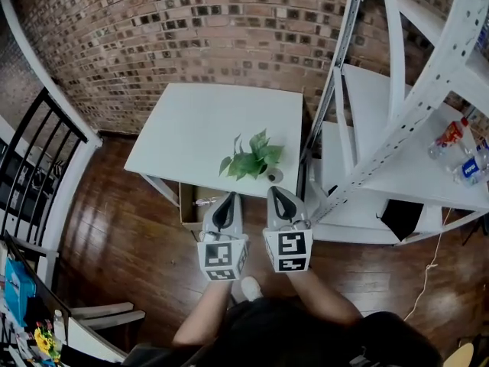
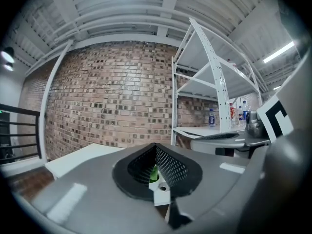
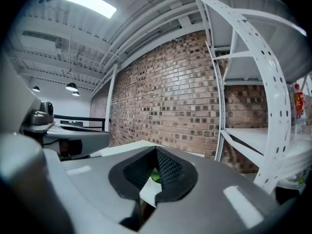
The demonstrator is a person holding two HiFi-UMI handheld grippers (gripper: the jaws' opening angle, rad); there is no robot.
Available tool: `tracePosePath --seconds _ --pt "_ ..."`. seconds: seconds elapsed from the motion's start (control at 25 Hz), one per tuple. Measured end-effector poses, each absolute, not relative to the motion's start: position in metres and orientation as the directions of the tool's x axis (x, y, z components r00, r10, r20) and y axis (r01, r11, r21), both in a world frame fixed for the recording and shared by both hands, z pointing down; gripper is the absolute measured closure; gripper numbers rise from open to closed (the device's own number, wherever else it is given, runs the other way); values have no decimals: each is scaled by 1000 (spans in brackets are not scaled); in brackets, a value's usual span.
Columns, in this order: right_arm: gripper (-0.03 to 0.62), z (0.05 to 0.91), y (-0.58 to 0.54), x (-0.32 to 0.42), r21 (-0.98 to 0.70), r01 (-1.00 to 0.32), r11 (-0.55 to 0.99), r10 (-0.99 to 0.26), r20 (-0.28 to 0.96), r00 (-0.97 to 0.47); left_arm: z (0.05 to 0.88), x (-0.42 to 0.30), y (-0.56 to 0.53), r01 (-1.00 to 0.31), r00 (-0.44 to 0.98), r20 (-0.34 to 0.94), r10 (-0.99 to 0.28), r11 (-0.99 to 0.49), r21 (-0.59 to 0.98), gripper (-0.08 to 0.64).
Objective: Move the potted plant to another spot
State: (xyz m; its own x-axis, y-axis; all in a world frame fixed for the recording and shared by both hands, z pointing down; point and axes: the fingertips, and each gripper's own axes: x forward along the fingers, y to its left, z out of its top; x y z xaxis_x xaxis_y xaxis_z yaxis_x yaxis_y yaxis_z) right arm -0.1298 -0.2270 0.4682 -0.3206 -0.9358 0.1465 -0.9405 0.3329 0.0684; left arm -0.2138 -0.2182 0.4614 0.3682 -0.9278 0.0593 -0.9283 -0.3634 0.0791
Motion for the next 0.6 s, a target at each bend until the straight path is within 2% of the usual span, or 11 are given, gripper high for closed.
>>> tracePosePath --seconds 0.6 --pt "591 461 -217 -141 89 -923 374 -923 130 -361 452 -219 -208 -939 339 48 -939 -335 79 548"
